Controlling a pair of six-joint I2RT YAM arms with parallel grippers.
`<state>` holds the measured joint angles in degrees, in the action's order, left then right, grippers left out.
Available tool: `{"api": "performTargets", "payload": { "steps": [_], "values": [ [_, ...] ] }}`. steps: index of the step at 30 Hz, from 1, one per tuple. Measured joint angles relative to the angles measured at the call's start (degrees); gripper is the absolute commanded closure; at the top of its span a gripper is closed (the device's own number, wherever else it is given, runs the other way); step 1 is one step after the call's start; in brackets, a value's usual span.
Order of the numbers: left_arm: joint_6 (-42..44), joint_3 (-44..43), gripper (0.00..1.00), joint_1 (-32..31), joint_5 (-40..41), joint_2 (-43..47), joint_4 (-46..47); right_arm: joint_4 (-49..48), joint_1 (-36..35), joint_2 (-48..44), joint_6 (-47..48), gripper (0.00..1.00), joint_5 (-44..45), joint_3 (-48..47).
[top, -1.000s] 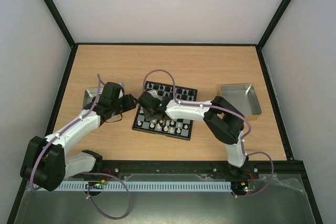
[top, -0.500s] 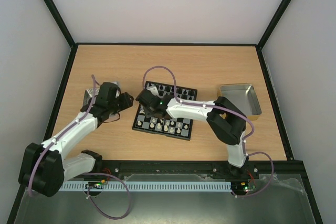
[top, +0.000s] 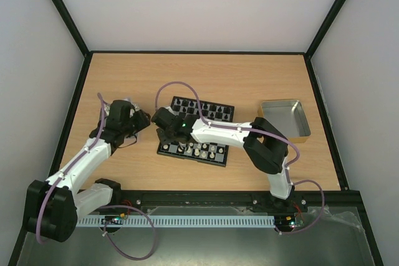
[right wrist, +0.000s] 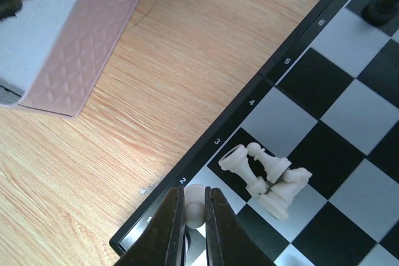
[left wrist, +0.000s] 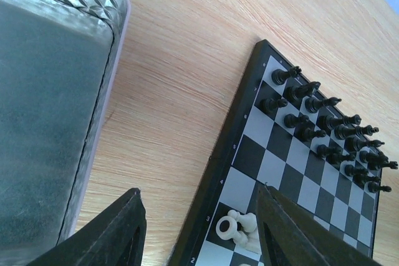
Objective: Set up the chess pieces on the board
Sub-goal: Place the chess piece on the chessboard.
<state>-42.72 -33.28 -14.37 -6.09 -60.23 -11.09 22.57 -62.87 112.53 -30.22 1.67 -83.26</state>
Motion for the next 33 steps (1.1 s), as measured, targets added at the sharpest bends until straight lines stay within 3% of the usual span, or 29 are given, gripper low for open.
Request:
{"api": "performTargets", "payload": {
  "steps": [8, 19, 33],
  "values": [
    [0.04, 0.37, 0.49, 0.33, -1.07, -0.02, 0.04, 0.9, -0.15, 3.82, 0.55, 0.92, -1.53, -0.68],
    [0.04, 0.37, 0.49, 0.59, -2.01, -0.42, 0.17, 2.49, -0.17, 4.85, 1.42, 0.78, -2.03, -1.44],
    [0.07, 0.37, 0.49, 0.85, -2.75, -0.61, 0.48, 2.36, 1.4, -0.13, -3.08, 0.71, 3.02, -0.5]
  ]
}}
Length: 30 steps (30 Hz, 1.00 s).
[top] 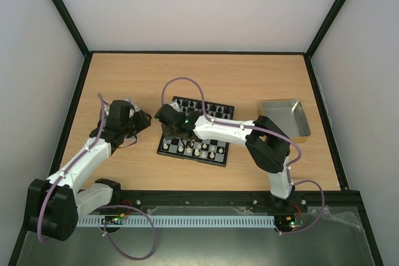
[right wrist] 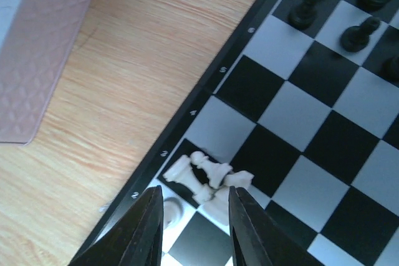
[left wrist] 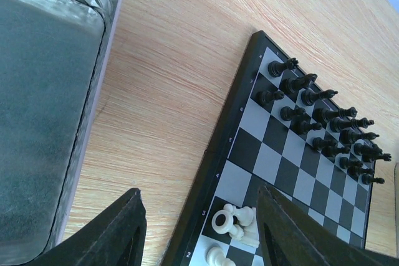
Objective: Set up the chess pieces on the board
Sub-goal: Place the chess piece on the chessboard, then pick up the chess piece from the chessboard.
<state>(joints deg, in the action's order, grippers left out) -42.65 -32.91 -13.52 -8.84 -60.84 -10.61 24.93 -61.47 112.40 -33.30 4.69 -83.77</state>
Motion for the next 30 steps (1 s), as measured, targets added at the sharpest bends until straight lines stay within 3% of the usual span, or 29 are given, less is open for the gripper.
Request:
{"api": "performTargets", "payload": {
  "steps": [7, 16, 30],
  "values": [
    [0.02, 0.0, 0.49, 0.0, -0.15, 0.0, 0.0, 0.13, 1.11, 0.72, -1.33, 0.66, 0.46, 0.42],
    [0.02, 0.0, 0.49, 0.0, -0.24, -0.04, 0.0, 0.61, 1.09, 3.8, -1.53, 0.77, 0.33, 0.42],
    [0.04, 0.24, 0.49, 0.0, -0.79, -0.13, 0.39, 1.86, 1.14, 4.66, -1.68, 0.76, 0.42, 0.81]
  ]
}}
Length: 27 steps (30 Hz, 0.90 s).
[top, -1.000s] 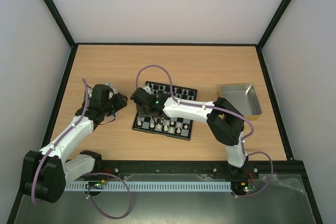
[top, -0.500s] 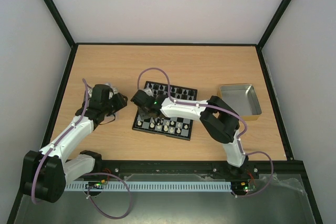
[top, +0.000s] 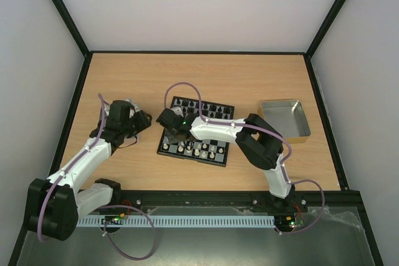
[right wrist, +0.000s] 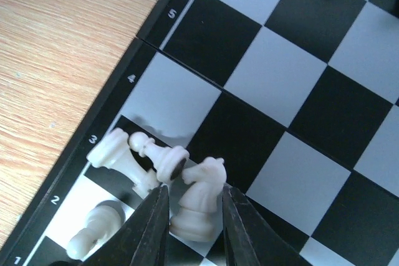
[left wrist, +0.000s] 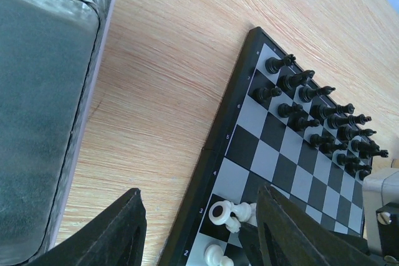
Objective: Set up the chess pieces on the board
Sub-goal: Pick up the chess piece from the chessboard.
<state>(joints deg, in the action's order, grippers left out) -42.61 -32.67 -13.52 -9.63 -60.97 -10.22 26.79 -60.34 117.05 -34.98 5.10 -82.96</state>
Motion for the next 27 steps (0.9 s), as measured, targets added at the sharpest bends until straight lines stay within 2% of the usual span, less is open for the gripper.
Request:
{"api": "performTargets", "payload": {
  "steps": [4, 9, 11, 19, 27],
  "values": [
    [0.0, 0.0, 0.49, 0.0, -0.15, -0.09, 0.13, 0.35, 0.13, 0.0, 0.0, 0.74, 0.0, 0.68],
    [-0.02, 0.07, 0.49, 0.0, -0.46, -0.31, 0.46, 0.55, 0.31, 0.0, -0.09, 0.88, 0.0, 1.07],
    [-0.02, 0.07, 0.49, 0.0, -0.55, -0.31, 0.46, 0.52, 0.33, 0.0, -0.13, 0.9, 0.02, 1.11],
    [0.11, 0.07, 0.47, 0.04, -2.14, -0.31, 0.7, -0.55, 0.79, -2.12, 0.33, 0.89, 0.28, 3.8],
    [0.85, 0.04, 0.36, 0.04, -9.9, -0.31, 2.67, -8.7, 4.31, -13.73, 5.9, 0.88, -3.82, 13.49]
  ]
}}
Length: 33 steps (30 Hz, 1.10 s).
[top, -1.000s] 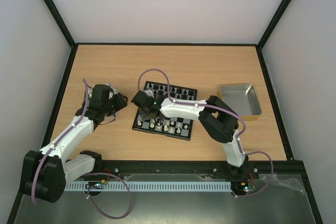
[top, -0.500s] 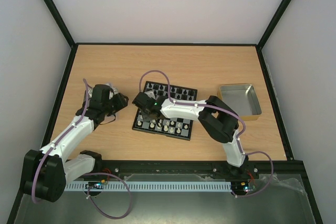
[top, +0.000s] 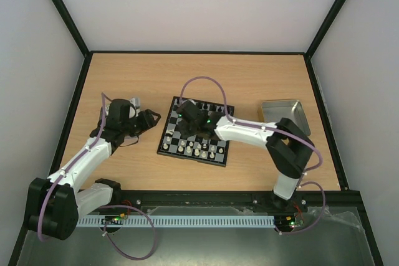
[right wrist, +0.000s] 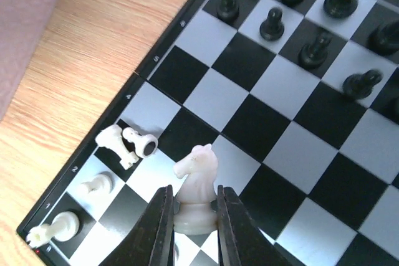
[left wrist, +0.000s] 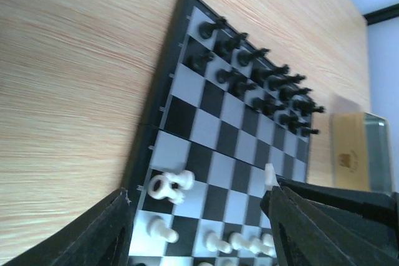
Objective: Set up the chess pieces on the board
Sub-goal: Pick up the chess piece from the chessboard.
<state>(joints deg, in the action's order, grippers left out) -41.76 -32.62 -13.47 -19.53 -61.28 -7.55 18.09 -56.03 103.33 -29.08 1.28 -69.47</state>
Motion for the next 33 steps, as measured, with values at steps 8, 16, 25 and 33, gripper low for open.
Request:
{"api": "performTargets", "payload": {
  "steps": [8, 16, 25, 33],
  "values": [
    [-1.11, -0.48, 0.3, 0.0, -15.04, 0.0, 5.44, -13.57, 1.46, -13.22, 9.53, 0.88, -9.29, 10.93],
    [-6.95, -0.48, 0.4, -0.76, -29.83, 0.0, 13.27, -27.02, 1.42, -26.27, 18.78, 0.86, -17.64, 20.46],
    [-15.47, -0.46, 0.46, -2.93, -37.7, 0.37, 22.01, -32.2, 1.42, -28.28, 25.33, 0.86, -21.92, 23.61],
    [-15.93, -0.42, 0.8, -4.24, -39.12, 0.31, 22.43, -32.7, 1.42, -28.3, 26.99, 0.85, -22.27, 23.69]
  ]
}}
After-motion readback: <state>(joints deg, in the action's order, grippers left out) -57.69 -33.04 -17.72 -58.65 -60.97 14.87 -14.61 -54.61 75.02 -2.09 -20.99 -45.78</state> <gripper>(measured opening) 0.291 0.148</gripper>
